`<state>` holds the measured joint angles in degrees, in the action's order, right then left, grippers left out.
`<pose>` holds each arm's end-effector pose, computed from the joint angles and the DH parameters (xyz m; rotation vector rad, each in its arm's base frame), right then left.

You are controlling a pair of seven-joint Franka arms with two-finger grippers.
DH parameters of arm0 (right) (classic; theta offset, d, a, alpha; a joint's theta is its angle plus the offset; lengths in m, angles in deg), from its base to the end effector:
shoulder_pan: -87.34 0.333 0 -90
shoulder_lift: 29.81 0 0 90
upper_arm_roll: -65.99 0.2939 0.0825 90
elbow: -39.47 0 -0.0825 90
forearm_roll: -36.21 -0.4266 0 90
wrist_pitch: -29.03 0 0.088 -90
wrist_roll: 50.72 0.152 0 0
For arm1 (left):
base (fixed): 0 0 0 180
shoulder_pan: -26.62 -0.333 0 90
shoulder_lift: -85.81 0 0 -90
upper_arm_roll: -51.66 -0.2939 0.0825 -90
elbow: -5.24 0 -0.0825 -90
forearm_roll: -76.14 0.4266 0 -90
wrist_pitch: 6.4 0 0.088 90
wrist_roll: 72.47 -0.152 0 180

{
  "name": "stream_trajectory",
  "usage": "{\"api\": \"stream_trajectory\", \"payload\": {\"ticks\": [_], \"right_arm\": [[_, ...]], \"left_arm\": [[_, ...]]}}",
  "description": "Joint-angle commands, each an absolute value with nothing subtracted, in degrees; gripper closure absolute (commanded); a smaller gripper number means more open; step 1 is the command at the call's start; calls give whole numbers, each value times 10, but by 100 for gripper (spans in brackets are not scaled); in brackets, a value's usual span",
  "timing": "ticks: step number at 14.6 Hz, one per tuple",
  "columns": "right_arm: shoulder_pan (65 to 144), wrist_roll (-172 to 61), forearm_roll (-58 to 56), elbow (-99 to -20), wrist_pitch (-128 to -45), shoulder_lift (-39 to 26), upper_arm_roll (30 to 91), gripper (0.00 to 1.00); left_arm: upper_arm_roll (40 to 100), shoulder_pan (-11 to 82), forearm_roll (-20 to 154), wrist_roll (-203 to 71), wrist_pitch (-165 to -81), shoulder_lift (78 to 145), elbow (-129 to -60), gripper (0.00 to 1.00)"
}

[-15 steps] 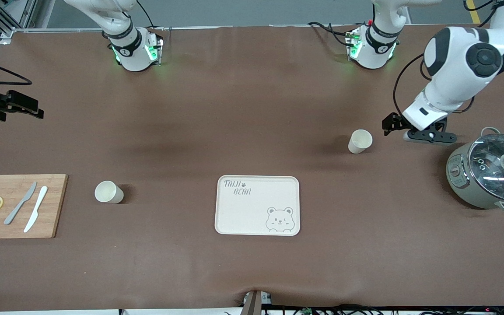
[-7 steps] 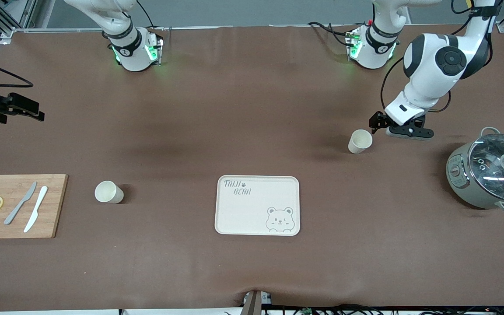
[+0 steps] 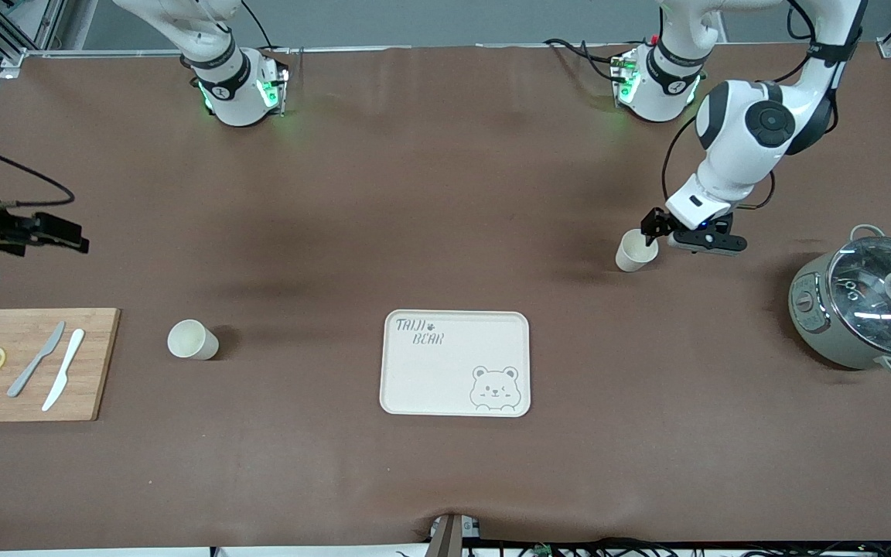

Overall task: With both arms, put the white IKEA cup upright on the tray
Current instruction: 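Grasp the cup with the left gripper while the right gripper reaches the other cup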

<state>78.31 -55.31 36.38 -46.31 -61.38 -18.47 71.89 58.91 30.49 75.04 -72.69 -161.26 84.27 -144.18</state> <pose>0.6405 -0.0396 0.4733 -3.1111 -0.0387 0.1785 0.4683 -0.0912 0.1713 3.1058 -0.2822 0.1882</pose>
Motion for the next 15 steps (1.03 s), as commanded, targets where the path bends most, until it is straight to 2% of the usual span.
{"api": "stream_trajectory", "payload": {"ticks": [1, 5, 9, 15], "right_arm": [[782, -545, 376, -504, -679, -170, 722, 0], [784, -545, 376, -602, -821, -156, 722, 0], [784, -551, 376, -602, -844, -102, 722, 0], [783, -558, 376, -604, -886, -61, 722, 0]], "left_arm": [[596, 303, 747, -733, -1668, 858, -1463, 0], [596, 303, 747, -733, -1732, 891, -1476, 0], [596, 302, 747, -733, -1751, 905, -1482, 0], [596, 303, 747, -733, -1751, 911, -1482, 0]]}}
